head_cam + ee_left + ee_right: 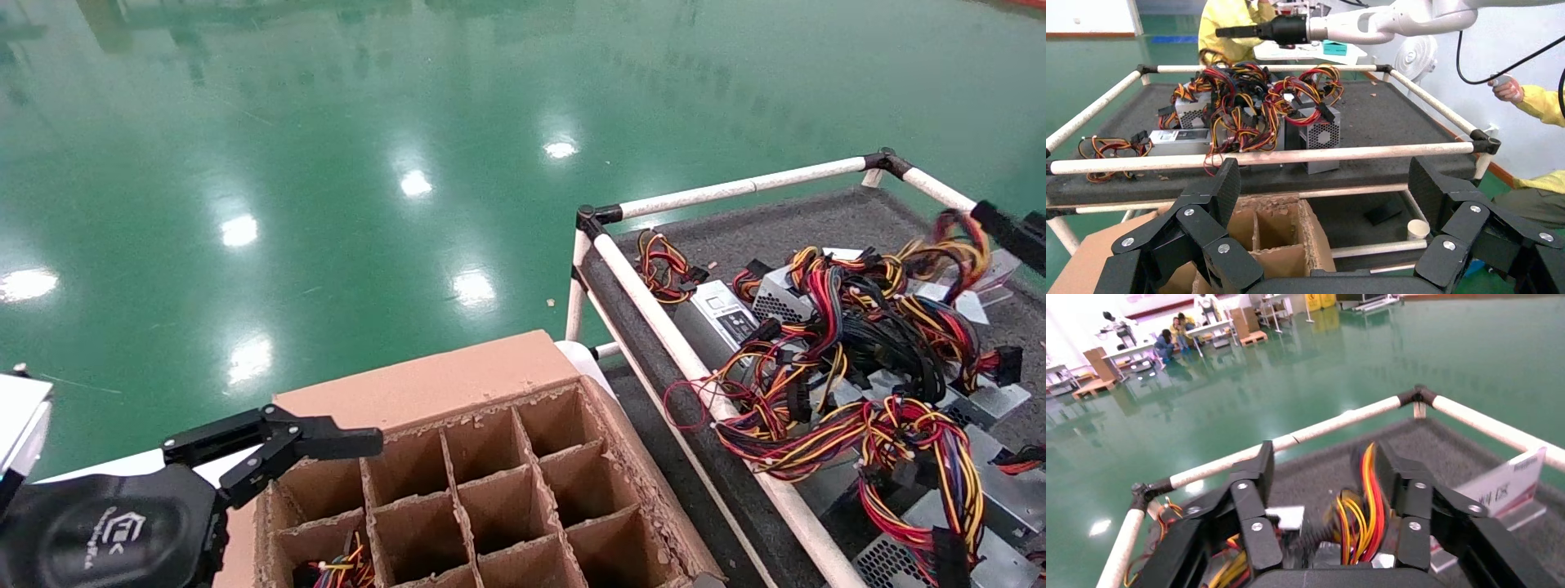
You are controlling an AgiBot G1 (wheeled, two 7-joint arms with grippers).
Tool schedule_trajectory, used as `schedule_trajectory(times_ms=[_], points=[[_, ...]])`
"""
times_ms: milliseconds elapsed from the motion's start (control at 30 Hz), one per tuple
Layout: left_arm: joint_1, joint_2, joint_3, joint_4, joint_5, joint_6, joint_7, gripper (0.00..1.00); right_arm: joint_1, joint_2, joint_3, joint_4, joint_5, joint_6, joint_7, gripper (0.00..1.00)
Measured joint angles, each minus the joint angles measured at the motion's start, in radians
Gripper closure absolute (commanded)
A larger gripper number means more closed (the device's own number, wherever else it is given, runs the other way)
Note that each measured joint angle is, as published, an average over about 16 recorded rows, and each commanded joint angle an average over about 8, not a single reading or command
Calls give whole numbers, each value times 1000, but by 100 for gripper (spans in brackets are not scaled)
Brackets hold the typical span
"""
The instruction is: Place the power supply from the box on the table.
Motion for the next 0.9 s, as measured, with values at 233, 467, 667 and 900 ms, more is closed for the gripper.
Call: schedule_trajectory(times_ms=[233,467,667,900], points=[[0,0,0,0,0,0,0,0,35,20,-6,22,-8,-20,5,0],[0,0,0,0,0,0,0,0,52,31,-3,49,-22,-36,9,0],[0,0,0,0,0,0,0,0,37,38,30,103,-60,-60,23,0],[0,0,0,1,0,0,0,0,-14,48,112,216,-141,-107,57,0]])
